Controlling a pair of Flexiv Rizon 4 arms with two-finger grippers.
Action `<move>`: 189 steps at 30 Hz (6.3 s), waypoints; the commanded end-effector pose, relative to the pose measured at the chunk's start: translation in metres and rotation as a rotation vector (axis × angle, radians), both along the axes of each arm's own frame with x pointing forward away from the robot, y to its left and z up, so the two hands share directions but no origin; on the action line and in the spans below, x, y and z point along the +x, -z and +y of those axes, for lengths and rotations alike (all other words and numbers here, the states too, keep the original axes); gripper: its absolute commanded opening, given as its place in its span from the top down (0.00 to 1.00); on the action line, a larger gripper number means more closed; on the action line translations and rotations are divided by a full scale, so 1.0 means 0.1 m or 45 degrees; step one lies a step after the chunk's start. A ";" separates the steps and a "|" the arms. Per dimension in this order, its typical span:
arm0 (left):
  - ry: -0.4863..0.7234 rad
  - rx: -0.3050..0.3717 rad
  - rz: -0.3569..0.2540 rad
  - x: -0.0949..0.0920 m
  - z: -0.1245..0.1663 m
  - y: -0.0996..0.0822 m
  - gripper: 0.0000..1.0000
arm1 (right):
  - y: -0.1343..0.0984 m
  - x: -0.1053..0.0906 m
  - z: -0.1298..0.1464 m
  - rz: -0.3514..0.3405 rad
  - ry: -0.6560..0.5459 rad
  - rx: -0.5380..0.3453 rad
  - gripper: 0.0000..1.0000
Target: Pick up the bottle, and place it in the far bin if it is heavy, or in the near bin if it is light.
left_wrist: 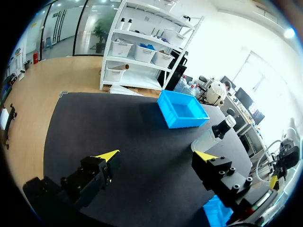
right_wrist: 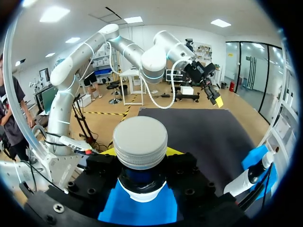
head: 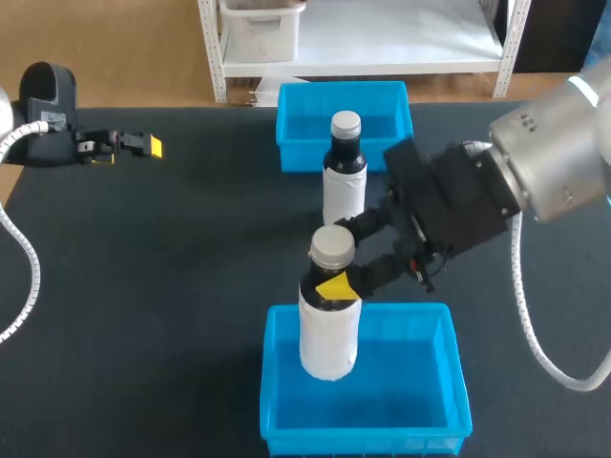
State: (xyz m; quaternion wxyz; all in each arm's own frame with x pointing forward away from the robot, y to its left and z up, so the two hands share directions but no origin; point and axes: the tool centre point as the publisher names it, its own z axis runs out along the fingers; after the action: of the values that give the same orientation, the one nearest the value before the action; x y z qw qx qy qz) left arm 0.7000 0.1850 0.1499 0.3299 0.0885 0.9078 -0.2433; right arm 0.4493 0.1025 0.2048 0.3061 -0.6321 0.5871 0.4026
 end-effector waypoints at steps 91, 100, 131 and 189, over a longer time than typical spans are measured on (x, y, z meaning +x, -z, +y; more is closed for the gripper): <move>0.000 0.000 0.000 0.00 0.00 0.00 0.00 | 0.55 0.74 -0.96 0.013 0.102 -0.235 0.00; 0.000 0.000 0.000 0.00 0.00 0.00 0.00 | 0.55 1.67 -1.32 -0.030 0.209 -0.256 0.00; 0.000 0.000 0.000 0.00 0.00 0.00 0.00 | 0.79 3.04 -0.86 -0.044 0.163 -0.105 0.00; 0.000 0.000 0.000 0.00 0.00 0.00 0.00 | 0.87 2.94 -0.36 0.009 0.135 0.018 0.66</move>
State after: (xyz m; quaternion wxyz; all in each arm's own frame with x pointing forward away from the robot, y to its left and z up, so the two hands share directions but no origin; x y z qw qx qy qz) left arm 0.7000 0.1850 0.1499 0.3299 0.0885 0.9078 -0.2433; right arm 0.7433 0.0664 0.1186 0.3287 -0.5967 0.6185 0.3916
